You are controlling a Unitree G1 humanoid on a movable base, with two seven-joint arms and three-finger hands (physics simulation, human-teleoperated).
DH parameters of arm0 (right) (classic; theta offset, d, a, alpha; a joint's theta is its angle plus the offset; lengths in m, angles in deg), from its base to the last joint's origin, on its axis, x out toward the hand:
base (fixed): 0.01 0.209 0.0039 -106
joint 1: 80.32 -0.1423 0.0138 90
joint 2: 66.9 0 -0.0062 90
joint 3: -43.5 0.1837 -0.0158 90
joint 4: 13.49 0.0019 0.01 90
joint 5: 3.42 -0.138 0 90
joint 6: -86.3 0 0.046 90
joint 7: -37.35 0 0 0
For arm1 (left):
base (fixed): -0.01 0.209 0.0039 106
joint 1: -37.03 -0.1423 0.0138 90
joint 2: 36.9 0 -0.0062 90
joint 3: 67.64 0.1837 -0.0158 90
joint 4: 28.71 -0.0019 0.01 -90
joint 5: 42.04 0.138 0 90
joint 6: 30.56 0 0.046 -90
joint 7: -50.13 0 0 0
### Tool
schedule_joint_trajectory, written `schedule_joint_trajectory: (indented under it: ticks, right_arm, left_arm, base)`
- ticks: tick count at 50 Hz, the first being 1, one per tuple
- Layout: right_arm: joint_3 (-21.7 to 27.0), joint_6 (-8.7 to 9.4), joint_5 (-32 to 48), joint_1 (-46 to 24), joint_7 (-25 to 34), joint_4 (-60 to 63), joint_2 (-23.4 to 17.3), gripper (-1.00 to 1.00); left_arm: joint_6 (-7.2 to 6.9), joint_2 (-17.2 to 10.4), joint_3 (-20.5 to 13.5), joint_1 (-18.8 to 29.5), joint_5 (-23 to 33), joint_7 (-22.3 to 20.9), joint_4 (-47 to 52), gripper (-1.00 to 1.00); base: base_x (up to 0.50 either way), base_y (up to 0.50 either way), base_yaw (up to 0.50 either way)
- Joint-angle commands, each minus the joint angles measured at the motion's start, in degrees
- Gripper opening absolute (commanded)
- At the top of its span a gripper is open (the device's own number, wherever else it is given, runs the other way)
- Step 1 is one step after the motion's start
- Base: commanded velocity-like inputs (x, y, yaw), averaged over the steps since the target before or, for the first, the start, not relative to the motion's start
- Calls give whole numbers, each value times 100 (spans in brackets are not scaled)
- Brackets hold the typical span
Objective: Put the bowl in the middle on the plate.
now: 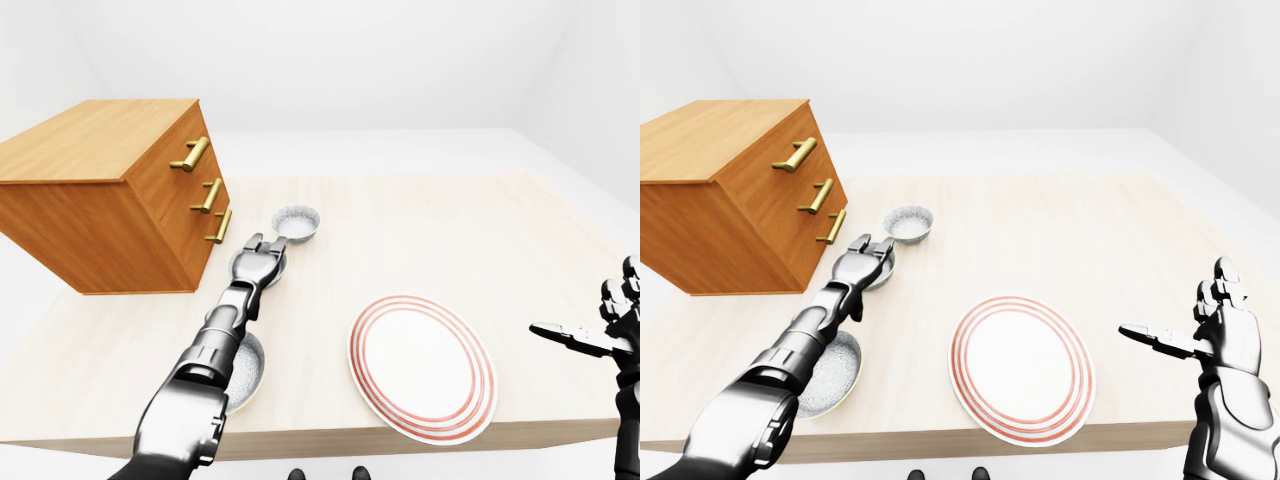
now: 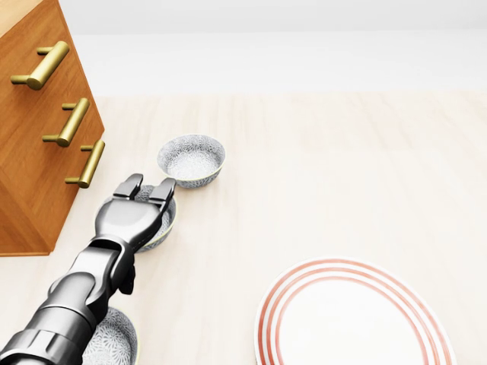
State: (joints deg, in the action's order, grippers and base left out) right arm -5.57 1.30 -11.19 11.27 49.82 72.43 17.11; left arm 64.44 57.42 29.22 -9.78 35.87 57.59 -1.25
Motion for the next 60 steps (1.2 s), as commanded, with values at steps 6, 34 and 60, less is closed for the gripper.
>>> schedule_joint_trajectory:
  ticks: [6, 34, 60]
  right_arm:
    - [13, 0, -1, 8, 13, 53, 6, 100]
    - [30, 0, 27, 18, 32, 107, 28, 100]
    - [6, 0, 7, 5, 14, 11, -2, 100]
  left_arm:
    - [0, 17, 21, 58, -25, 6, -120, 100]
    - [0, 51, 33, 164, -113, 89, -320, 100]
    - [0, 43, 50, 175, -93, 78, -356, 100]
  base:
    - [0, 0, 0]
    - [0, 0, 0]
    - [0, 0, 0]
